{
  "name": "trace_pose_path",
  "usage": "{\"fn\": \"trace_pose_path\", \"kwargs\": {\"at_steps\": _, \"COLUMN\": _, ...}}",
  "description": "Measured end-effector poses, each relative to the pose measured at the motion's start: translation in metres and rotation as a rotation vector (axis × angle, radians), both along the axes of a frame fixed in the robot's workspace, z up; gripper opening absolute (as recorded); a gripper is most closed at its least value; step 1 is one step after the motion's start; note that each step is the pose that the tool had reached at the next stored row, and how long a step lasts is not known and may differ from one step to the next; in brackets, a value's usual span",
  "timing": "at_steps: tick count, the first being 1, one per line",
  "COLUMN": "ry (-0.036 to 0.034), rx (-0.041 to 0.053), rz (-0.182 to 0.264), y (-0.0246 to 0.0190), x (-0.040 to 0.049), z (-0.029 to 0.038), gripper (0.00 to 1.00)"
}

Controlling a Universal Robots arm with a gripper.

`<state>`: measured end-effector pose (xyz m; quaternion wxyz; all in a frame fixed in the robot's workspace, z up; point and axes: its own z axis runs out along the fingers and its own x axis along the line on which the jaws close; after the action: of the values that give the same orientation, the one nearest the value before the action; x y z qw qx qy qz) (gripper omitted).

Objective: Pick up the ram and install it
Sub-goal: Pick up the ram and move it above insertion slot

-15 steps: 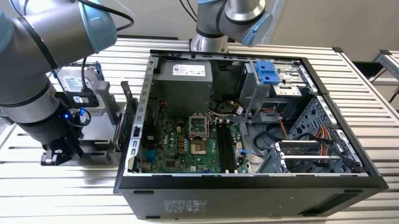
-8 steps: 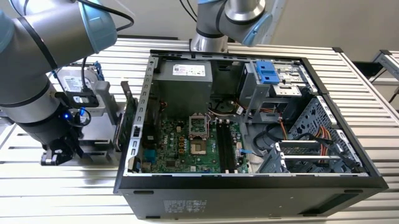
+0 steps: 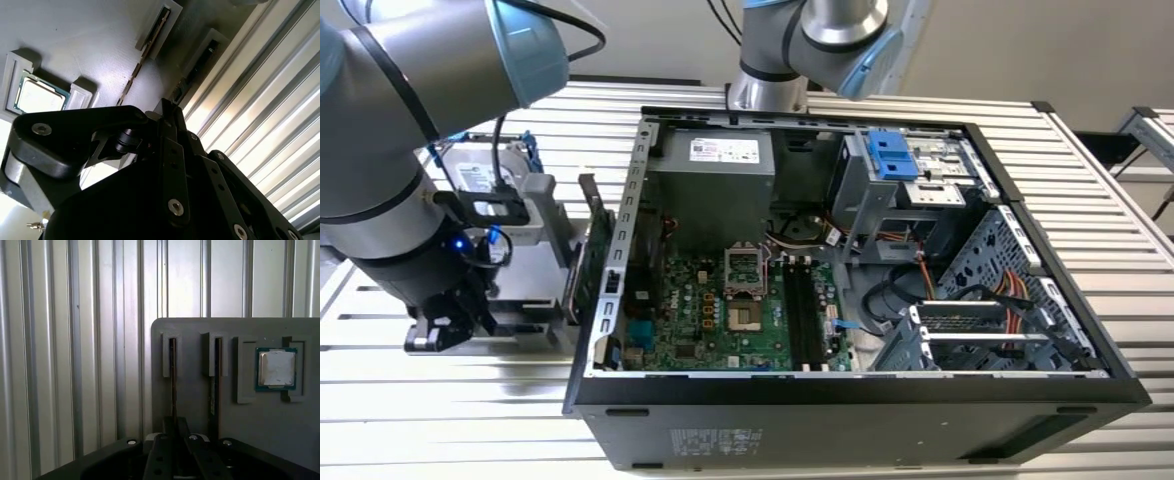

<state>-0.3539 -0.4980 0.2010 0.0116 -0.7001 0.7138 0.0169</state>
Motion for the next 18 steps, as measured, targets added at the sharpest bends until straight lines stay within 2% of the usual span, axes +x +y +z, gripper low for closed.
{"fn": "trace_pose_path", "kwargs": {"at_steps": 9, "ry": 0.0001, "rx": -0.0001, "rz": 0.0, "y": 0.0, "x": 0.0, "z": 0.011, "gripper": 0.0}}
{"fn": "trace_pose_path", "kwargs": {"at_steps": 18, "ry": 0.0, "rx": 0.0, "rz": 0.0, "y": 0.0, "x": 0.0, "z": 0.0162, "gripper": 0.0}}
